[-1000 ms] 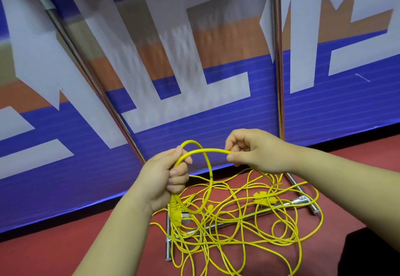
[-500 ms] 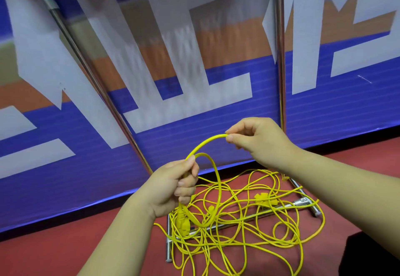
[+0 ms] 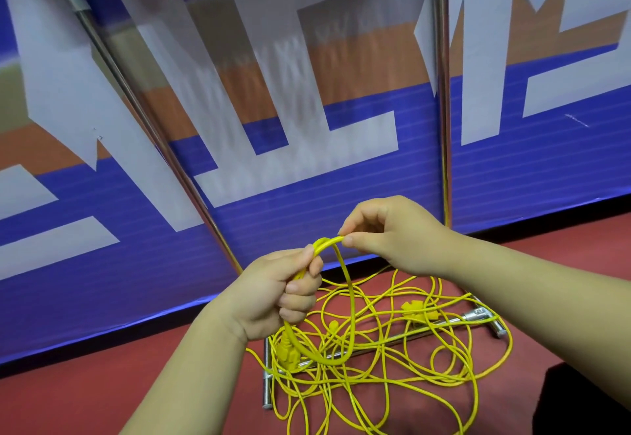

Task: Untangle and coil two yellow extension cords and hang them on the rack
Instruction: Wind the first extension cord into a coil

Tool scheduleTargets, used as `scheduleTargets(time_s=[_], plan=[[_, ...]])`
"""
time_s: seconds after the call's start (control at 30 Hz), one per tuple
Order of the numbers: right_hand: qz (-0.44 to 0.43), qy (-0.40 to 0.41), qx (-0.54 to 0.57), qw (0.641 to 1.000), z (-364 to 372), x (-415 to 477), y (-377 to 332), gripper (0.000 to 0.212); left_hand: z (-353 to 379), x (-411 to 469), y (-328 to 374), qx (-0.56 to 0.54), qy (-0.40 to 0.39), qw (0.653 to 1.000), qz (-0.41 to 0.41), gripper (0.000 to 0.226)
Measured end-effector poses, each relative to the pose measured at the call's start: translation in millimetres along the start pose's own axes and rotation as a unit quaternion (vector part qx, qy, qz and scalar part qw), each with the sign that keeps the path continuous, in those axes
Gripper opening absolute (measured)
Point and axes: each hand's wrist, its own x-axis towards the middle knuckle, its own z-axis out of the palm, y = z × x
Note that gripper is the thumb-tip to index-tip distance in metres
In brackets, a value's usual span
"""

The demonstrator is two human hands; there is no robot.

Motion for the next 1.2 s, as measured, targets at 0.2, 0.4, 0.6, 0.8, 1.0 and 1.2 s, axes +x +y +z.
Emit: scheduleTargets(time_s=[0.2, 0.4, 0.6, 0.8, 1.0, 1.2], plan=[[0.050, -0.087, 0.006, 0.995, -18, -2, 21, 0.013, -7, -7, 14, -0.066, 0.019, 0.996, 0.053, 0.051], [0.085, -0.049, 0.046, 0.994, -21, -3, 26, 0.011, -17, -7, 12, -0.104, -0.009, 0.991, 0.082, 0.054], [0.126, 0.048, 0.157, 0.978, -19, 1, 15, 0.012, -17, -6, 7, -0.094, -0.063, 0.991, 0.066, 0.054], [0.137, 0.056, 0.160, 0.976, -17, 3, 14, 0.012, -4, -4, 9, -0.090, 0.029, 0.990, 0.107, 0.056], [0.128, -0.001, 0.116, 0.985, -24, 1, 22, 0.006, -3, -10, 19, -0.150, 0.098, 0.967, 0.184, 0.057], [0.145, -0.004, 0.121, 0.982, -28, -3, 26, 0.008, -16, -14, 21, -0.178, 0.102, 0.952, 0.226, 0.058]])
